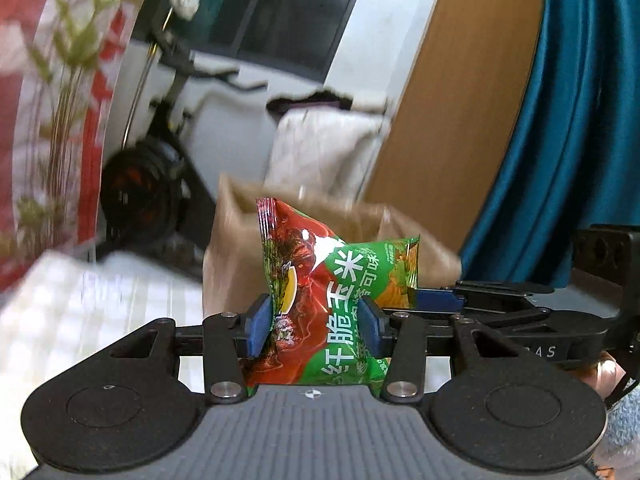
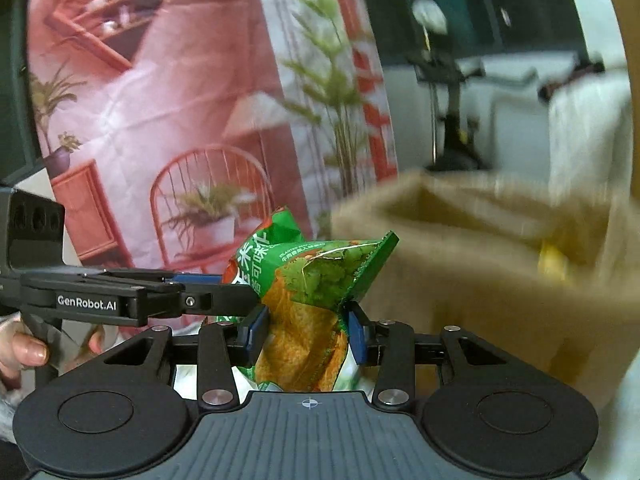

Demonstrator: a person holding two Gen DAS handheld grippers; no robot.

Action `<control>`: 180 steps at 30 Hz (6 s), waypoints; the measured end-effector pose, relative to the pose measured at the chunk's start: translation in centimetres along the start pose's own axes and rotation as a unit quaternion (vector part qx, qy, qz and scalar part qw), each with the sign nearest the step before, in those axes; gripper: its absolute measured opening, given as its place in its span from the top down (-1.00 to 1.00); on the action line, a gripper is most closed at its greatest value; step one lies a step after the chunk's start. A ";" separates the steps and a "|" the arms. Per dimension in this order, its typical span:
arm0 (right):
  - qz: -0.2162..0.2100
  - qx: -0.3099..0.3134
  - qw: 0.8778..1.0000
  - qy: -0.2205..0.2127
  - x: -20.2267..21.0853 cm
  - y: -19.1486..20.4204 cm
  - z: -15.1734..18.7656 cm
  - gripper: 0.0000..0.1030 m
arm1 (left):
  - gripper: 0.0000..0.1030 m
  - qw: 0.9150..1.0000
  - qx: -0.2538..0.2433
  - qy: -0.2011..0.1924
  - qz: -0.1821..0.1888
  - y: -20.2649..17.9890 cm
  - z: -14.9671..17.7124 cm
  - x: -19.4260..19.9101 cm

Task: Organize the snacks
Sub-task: 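Lift the corn snack bag into the lined box and open both tools, then move both tools back down to the orange snack bag, then close both tools on the orange snack bag, then carry the red corn bag in the left tool while the right tool carries the chip bag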

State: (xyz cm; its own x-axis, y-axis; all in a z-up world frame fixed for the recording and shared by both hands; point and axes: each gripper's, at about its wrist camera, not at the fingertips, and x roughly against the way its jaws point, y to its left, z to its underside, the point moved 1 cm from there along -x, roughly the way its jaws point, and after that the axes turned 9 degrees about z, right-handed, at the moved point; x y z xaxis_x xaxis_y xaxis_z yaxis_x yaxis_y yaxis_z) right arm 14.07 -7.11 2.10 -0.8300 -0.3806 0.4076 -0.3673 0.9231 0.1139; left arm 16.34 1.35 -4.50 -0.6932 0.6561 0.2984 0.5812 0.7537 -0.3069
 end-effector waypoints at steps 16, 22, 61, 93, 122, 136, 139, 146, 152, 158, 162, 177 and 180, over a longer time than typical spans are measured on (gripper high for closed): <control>0.073 0.043 0.996 -0.039 -5.9 -7.3 -7.5 0.48 | 0.17 0.999 -0.048 0.006 -0.002 -2.6 -8.4 -12.5; 0.109 0.030 0.994 -0.010 -7.6 -8.2 -5.7 0.46 | 0.17 0.999 -0.026 0.025 -0.022 -1.4 -6.9 -14.0; 0.086 -0.098 0.975 0.179 7.5 -3.5 21.0 -0.60 | -0.09 0.982 0.051 0.183 0.002 -3.0 15.2 -4.0; 0.104 -0.117 0.971 0.182 5.9 -3.4 21.7 0.00 | -0.15 0.978 0.067 0.194 0.025 -2.3 18.5 -5.4; 0.116 -0.098 0.985 0.083 8.3 -2.9 15.3 0.13 | 0.11 0.994 0.055 0.095 0.024 -4.2 12.0 -2.5; 0.116 -0.045 0.992 -0.025 7.6 -5.4 4.3 0.13 | 0.10 1.000 -0.013 0.016 -0.002 -5.5 1.8 -3.3; 0.115 -0.045 0.992 -0.040 6.7 -7.0 1.6 0.13 | 0.10 0.999 -0.034 0.005 -0.010 -5.6 -0.6 -4.7; 0.124 -0.039 0.990 -0.050 2.9 -10.6 -3.7 0.13 | 0.10 0.999 -0.035 0.001 -0.011 -3.0 -5.2 -8.8; 0.125 -0.046 0.990 -0.047 -1.0 -13.2 -6.6 0.13 | 0.09 0.999 -0.032 0.013 -0.013 -0.4 -8.0 -11.1; 0.127 -0.052 0.990 -0.036 -4.4 -14.8 -6.8 0.13 | 0.08 0.999 -0.020 0.031 -0.021 1.4 -8.6 -13.1; 0.125 -0.065 0.990 -0.021 -6.2 -16.2 -5.8 0.12 | 0.08 0.998 -0.008 0.051 -0.023 2.3 -8.1 -14.6; 0.150 -0.099 0.983 0.033 -8.0 -17.7 -1.7 -0.13 | -0.25 0.993 -0.010 0.107 -0.054 3.4 -7.0 -16.0; 0.151 -0.090 0.984 0.026 -7.1 -17.1 -1.7 -0.20 | -0.29 0.993 -0.019 0.096 -0.061 3.0 -7.3 -14.8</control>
State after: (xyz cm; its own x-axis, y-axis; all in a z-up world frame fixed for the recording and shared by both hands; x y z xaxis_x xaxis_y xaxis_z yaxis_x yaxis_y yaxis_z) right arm 26.96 -20.08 -1.21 -0.8658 -0.0890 0.4925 -0.0240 0.9903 0.1368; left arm 31.48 -5.79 -3.21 -0.6680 0.5519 0.4992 0.5155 0.8270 -0.2246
